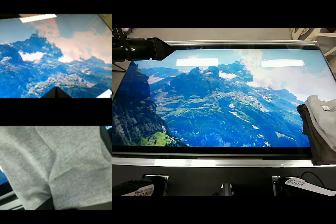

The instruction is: Fold the shirts.

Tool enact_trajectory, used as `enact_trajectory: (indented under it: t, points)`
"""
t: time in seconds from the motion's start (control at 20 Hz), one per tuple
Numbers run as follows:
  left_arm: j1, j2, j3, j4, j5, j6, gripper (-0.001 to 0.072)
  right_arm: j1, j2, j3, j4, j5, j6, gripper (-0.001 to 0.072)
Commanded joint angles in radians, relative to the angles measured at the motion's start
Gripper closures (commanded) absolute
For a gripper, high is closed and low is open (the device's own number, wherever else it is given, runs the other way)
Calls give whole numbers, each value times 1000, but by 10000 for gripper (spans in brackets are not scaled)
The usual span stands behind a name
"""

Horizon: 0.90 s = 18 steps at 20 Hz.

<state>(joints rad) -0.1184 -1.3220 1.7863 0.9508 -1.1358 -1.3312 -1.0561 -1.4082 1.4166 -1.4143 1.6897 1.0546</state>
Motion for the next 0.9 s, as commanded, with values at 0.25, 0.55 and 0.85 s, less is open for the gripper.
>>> enact_trajectory:
  t: [0.25,0.55,0.85]
  points:
    - [-1,0,0,-1,3,-4,670,0,3,-77,-117,-66,-27,280]
    - [-71,-15,68,290,59,-101,674,186,3,444,-17,-405,-164,281]
    - [-130,-135,87,829,-320,-333,342,728,-58,527,-21,-287,-69,82]
